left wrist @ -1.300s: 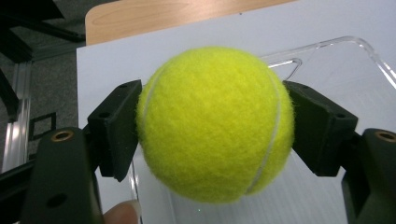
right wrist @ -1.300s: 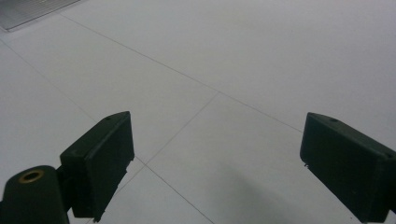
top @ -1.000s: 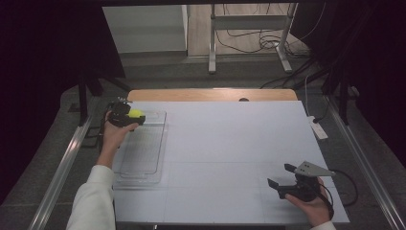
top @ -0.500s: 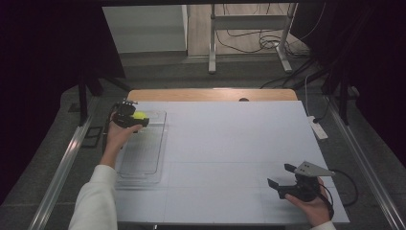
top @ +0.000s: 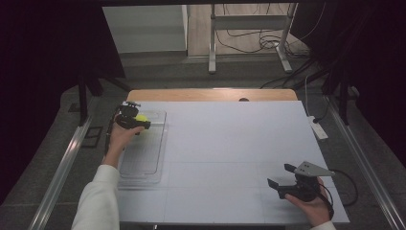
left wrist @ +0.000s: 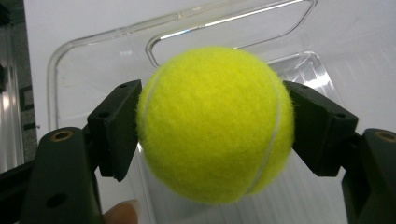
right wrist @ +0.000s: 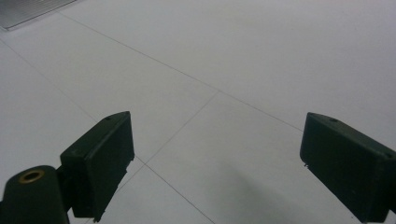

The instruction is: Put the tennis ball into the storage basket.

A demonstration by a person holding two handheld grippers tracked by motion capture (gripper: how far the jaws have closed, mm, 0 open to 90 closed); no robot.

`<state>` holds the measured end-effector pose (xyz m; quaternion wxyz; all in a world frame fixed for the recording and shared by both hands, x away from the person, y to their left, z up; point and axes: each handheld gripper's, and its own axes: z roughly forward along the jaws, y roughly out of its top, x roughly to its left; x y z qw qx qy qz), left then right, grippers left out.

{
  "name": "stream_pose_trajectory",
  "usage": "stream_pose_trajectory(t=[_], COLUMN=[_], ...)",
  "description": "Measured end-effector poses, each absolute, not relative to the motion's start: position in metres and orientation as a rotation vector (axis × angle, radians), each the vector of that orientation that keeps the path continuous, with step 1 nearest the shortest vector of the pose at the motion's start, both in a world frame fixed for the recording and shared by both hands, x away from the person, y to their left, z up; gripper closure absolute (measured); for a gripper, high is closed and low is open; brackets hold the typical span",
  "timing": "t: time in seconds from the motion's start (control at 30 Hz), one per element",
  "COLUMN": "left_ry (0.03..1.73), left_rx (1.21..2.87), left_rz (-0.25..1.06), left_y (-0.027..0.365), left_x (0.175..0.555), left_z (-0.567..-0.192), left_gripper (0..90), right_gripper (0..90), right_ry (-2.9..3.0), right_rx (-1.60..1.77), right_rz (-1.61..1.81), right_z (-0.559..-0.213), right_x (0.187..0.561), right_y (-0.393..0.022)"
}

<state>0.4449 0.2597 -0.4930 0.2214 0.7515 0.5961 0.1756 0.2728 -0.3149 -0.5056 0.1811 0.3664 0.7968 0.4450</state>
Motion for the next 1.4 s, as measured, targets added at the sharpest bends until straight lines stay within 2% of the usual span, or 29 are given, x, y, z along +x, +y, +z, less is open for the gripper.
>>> stream_pose_trajectory(t=[1.03,1.4], left_ry=[1.669,1.608], left_rx=[2.144,2.09], left_rz=[0.483,0.517], left_y=[0.254,0.2524], left_x=[0.449,0.4448], left_z=[-0.5036,-0.495], left_gripper=[24.6,15.4], right_gripper=[10.0,10.1], right_ry=[2.251,2.252], right_rx=[1.036,1.035], right_rz=[1.261,1.26], right_z=[-0.5059,-0.5058], right_x=[0.2733,0.2732], right_y=[-0.315,-0.3148])
